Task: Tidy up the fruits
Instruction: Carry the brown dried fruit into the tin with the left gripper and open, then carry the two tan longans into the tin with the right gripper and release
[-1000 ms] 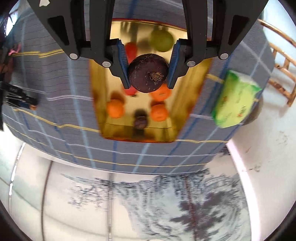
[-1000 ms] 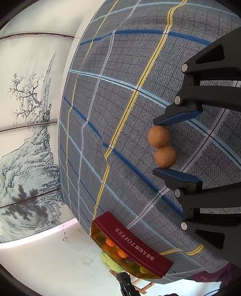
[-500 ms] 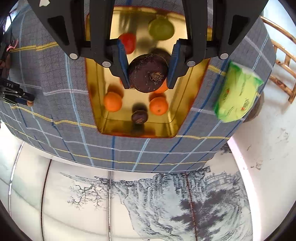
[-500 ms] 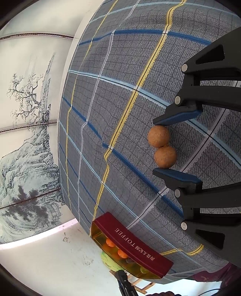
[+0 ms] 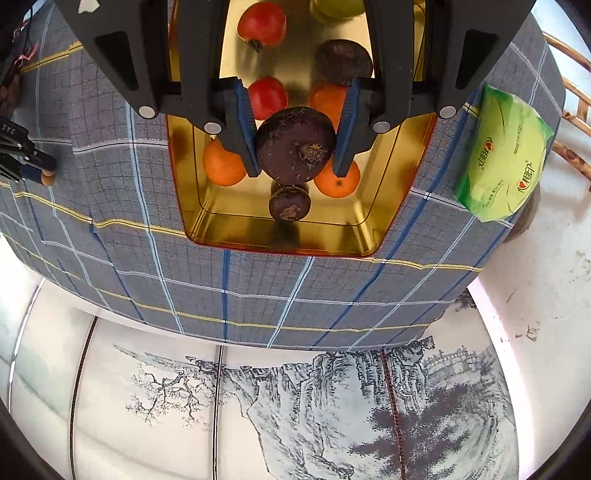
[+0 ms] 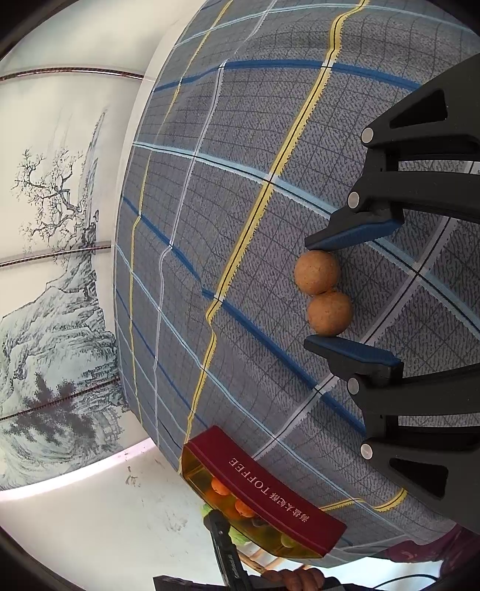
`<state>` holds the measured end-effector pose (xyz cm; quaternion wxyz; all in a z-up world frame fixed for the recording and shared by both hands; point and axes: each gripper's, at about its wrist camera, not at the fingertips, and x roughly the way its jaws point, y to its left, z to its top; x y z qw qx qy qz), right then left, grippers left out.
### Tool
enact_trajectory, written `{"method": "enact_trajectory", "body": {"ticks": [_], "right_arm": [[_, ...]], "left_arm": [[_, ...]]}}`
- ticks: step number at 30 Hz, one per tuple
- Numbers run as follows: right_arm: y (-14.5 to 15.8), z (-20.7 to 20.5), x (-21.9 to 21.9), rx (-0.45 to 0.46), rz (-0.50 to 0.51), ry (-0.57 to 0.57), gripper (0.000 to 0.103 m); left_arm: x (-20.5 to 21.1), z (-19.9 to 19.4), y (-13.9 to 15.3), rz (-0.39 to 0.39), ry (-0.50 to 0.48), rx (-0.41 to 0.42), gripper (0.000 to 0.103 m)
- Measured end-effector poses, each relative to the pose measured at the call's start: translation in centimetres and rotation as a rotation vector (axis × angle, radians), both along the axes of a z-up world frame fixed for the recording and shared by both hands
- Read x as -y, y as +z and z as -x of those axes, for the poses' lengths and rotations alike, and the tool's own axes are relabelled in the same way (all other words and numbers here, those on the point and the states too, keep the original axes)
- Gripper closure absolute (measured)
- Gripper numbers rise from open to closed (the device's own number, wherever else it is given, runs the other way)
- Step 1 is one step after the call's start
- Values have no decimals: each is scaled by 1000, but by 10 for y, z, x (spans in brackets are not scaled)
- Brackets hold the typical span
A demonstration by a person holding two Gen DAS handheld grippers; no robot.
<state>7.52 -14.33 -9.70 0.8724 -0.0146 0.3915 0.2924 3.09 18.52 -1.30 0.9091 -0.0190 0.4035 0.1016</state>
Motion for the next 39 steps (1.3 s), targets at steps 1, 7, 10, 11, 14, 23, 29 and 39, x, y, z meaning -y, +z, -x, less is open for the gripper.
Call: {"method": "enact_trajectory", "body": {"ticks": [1,7,10,11,14,23,29,39], "right_arm": [[0,0,0,0,1,0,55],[0,0,0,0,2,0,55],[0,0,0,-1,3,-1,55],[-1,-1,0,-1,4,-2,55],[-1,-1,-1,-2,6,-2,55],[-3,-2,-1,-4,11,-2,55],[-4,-2,-1,-5,15,-2,55],[-6,-2,0,0,29,-8,55]], "left_arm": [[-1,-1,-1,-2,-1,-2,67],[-2,-11,-8,-14,6,-17,67],[0,-14,-9,-32,6,-15,67],[1,-14,-10,-36,5,-14,67],[2,-17,-12,-41,1,-20,67],[2,-17,-12,-47,2,-19,67],[4,-14,-7,-53,7,-2,67],[15,10,9,-79,30,54,52]]}}
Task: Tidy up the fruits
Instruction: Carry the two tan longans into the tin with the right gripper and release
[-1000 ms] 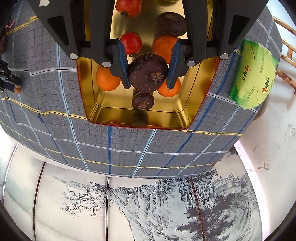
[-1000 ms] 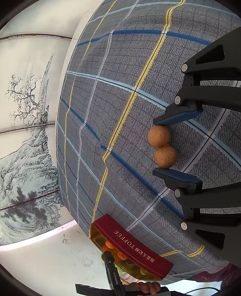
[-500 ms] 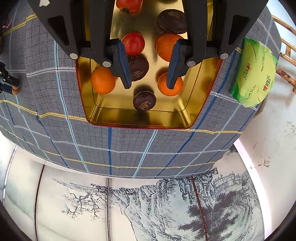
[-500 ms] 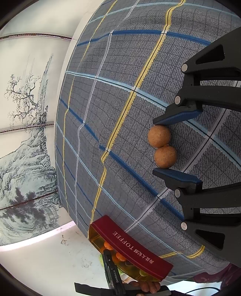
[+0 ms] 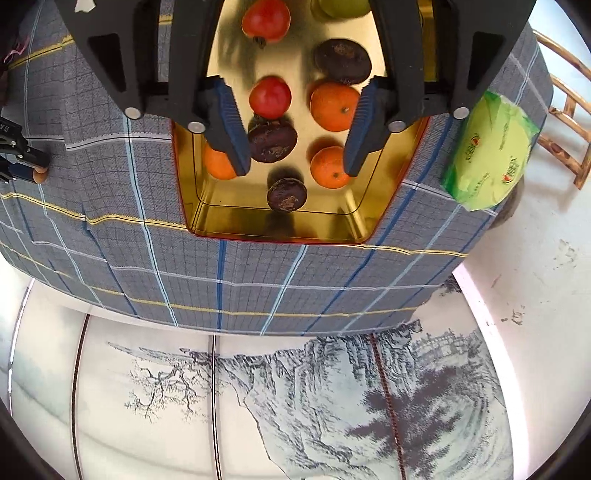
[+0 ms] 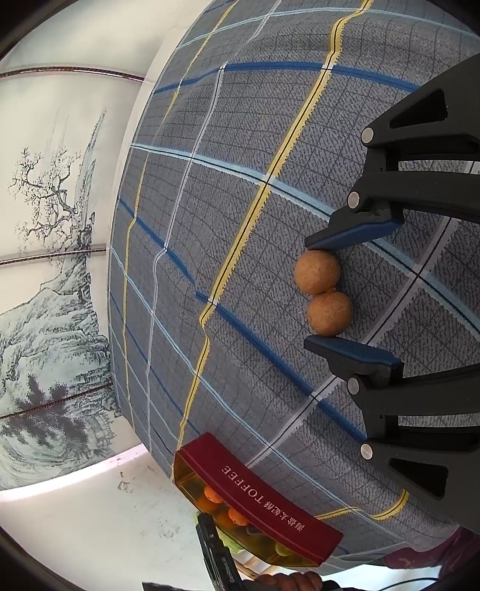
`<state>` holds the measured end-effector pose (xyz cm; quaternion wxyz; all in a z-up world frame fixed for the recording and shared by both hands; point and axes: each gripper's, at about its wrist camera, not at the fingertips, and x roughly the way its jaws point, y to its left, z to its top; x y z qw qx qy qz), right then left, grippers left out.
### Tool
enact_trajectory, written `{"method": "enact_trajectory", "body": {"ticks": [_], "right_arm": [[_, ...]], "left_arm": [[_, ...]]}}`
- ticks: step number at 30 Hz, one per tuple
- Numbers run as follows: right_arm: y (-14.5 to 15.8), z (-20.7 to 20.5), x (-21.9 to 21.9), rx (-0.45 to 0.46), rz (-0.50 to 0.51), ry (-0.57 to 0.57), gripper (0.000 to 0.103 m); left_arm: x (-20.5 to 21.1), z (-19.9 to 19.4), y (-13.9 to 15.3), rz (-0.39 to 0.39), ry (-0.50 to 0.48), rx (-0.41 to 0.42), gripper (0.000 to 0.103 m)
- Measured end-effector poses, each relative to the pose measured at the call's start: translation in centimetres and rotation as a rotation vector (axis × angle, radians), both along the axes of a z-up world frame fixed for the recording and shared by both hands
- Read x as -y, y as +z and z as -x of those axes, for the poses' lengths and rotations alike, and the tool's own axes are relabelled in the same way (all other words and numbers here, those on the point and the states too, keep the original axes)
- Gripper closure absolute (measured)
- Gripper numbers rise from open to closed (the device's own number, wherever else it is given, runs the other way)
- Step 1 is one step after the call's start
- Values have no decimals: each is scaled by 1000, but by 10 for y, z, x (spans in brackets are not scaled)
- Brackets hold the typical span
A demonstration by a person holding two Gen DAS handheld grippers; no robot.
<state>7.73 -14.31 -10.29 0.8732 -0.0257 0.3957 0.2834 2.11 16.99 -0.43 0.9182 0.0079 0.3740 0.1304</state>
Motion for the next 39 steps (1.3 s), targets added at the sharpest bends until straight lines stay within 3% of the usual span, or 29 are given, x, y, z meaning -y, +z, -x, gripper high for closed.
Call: {"method": "enact_trajectory", "body": {"ticks": [3,7,12,31,39], "right_arm": [[1,2,-2,5,14,0,55],[2,8,-5,16,36,1,55],[4,21,-3,20,21,-9,55],[61,81,-51,108,-43,98,55],[87,97,-95,145,-70,195,55]], "left_arm": [[5,11,4,-14,-2,16,50],[9,26,10,-33,6,41,38],[15,45,17,-74,11,74,31],[11,91,16,-34,34,90,29],[-12,111,17,1,86,106,29]]}}
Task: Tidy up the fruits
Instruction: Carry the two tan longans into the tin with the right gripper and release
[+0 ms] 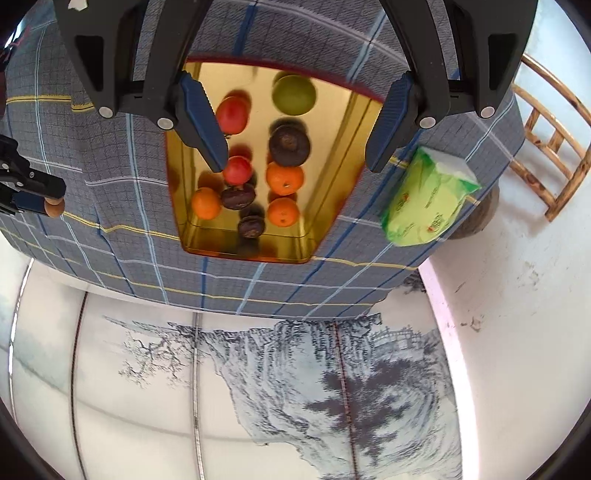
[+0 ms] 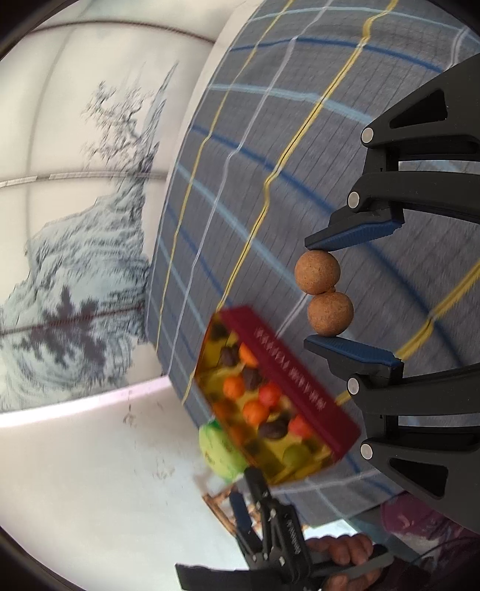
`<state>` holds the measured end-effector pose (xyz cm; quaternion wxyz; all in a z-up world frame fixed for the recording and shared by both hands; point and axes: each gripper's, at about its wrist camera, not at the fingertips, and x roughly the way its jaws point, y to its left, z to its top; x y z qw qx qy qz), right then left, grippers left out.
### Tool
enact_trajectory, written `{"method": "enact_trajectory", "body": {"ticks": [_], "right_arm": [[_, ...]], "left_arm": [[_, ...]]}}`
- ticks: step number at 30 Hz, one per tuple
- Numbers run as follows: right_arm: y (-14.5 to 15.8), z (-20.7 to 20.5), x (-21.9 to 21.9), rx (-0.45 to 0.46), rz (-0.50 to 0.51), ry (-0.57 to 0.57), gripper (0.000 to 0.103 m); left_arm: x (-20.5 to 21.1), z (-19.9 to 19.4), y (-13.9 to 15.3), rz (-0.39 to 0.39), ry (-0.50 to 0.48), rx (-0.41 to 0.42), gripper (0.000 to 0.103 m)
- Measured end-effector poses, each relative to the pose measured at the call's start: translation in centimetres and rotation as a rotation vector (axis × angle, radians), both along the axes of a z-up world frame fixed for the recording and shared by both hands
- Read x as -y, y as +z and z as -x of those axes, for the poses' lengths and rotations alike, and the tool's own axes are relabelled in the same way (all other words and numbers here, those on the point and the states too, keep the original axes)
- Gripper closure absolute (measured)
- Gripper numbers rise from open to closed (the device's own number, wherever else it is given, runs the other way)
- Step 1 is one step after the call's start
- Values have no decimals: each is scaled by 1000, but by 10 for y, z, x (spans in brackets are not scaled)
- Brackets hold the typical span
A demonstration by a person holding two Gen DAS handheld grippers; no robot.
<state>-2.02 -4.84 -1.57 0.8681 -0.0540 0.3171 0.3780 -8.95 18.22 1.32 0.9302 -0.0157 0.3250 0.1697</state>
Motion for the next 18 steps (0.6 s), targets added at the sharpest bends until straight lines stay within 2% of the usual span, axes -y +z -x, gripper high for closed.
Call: {"method": "enact_trajectory", "body": {"ticks": [9,15,18], "right_arm": [[3,8,-78,-6,0,156,55],[-5,9,-122,-22,37,216,55],[-9,9,-136,-31,54,231,55]], "left_arm": [[-22,19,-5,11,46,2,29],[-25,25,-8,6,43,4,29],[-24,26,-8,7,41,7,25]]}}
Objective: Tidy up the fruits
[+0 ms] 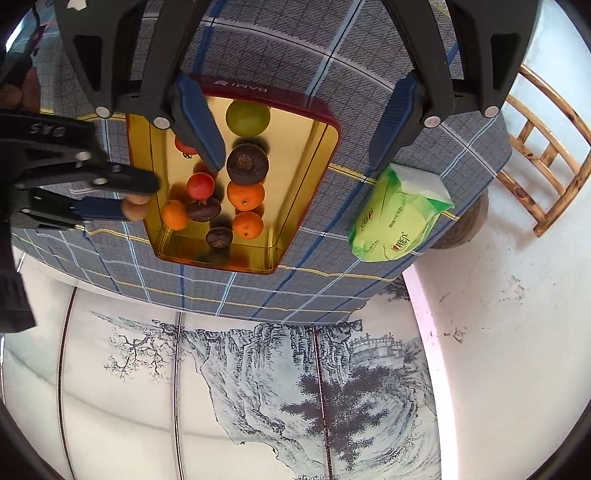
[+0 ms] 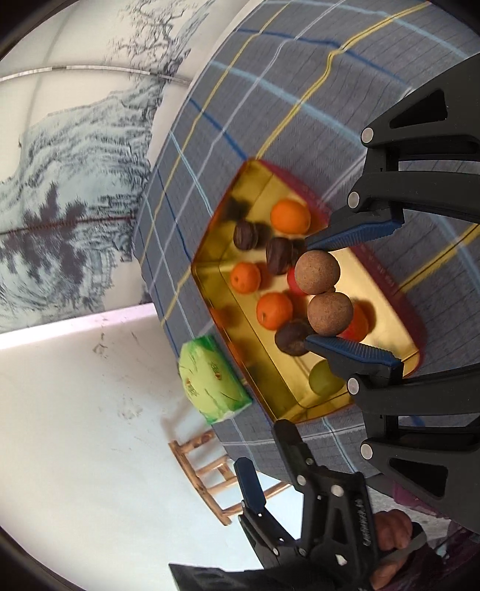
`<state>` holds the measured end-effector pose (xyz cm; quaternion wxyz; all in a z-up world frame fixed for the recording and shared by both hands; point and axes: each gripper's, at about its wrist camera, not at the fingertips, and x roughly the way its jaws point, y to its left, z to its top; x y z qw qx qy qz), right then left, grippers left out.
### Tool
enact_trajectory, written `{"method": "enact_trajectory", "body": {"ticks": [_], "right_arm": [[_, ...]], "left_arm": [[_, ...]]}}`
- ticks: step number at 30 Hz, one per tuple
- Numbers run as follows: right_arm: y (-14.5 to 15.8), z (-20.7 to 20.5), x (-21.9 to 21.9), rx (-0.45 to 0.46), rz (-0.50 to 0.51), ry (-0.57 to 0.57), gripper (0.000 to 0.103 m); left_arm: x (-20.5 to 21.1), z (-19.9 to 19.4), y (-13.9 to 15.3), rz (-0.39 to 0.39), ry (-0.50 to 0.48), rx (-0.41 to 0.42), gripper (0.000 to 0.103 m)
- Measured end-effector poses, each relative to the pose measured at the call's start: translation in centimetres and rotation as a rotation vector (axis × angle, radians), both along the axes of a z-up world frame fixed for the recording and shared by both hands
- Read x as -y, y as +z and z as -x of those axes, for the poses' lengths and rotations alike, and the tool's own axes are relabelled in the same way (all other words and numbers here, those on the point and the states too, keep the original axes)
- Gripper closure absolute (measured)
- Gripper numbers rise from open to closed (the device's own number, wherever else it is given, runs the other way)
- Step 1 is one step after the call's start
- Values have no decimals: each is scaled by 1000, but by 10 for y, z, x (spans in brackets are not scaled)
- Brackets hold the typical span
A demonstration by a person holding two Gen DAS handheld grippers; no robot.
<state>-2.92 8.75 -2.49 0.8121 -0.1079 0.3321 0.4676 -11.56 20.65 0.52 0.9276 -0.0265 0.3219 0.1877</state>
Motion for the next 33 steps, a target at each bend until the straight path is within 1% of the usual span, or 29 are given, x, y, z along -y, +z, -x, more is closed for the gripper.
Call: {"method": "enact_trajectory", "body": {"ticks": [9,18,20,23,25,27,30,33], "right_arm": [[-16,-8,-22,-36,41,-11,55],[-25,-16,-33,-53,61,-29,55],[-25,-17,-33,-56,55,-35,55],[-21,-19,-29,-67,27,-41,54],[-17,-21,-26,-71,4,-46,51],[-12,-20,-23,-63,-13,-52,49],[-4,-16,-17,-52,-35,-58,48],[9,-5,-6,-17,-74,-69,45]], "left_arm": [[0,6,2,-22,-4,16,20],[3,6,4,-16,-18,25,18],[5,6,5,-13,-27,28,18],[8,6,5,-29,-30,28,17],[10,6,4,-33,-34,29,16],[12,7,5,-32,-37,34,16],[13,8,7,-33,-41,40,16],[14,10,11,-38,-38,61,16]]}}
